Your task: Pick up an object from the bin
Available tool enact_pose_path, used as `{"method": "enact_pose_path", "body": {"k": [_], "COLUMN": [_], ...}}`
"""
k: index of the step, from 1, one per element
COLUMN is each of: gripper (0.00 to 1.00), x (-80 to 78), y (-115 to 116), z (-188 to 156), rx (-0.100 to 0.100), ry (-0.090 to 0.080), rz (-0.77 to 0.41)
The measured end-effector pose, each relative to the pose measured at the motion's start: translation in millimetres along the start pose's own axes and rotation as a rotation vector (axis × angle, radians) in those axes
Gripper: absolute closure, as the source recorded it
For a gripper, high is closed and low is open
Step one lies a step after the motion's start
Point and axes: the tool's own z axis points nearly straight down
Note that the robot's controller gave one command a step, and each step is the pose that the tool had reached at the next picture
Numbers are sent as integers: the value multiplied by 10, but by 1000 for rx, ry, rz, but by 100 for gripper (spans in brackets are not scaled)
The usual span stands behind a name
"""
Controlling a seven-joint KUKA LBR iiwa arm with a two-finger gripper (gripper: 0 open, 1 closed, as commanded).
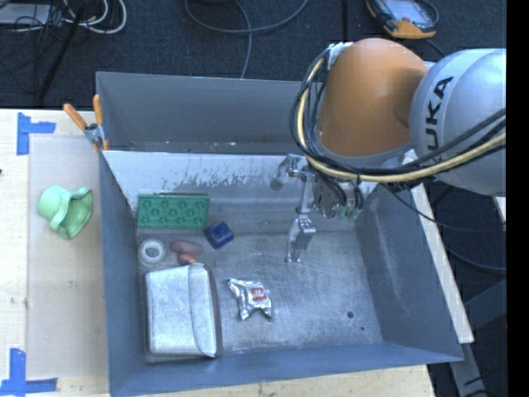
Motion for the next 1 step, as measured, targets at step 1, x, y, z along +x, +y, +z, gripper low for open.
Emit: {"method": "enact_pose_path", "body": {"k": [1], "gripper": [0], "x": [480], "y": [-108], "z": [1449], "rx": [0], "ry": [8], "rz": [-231]}}
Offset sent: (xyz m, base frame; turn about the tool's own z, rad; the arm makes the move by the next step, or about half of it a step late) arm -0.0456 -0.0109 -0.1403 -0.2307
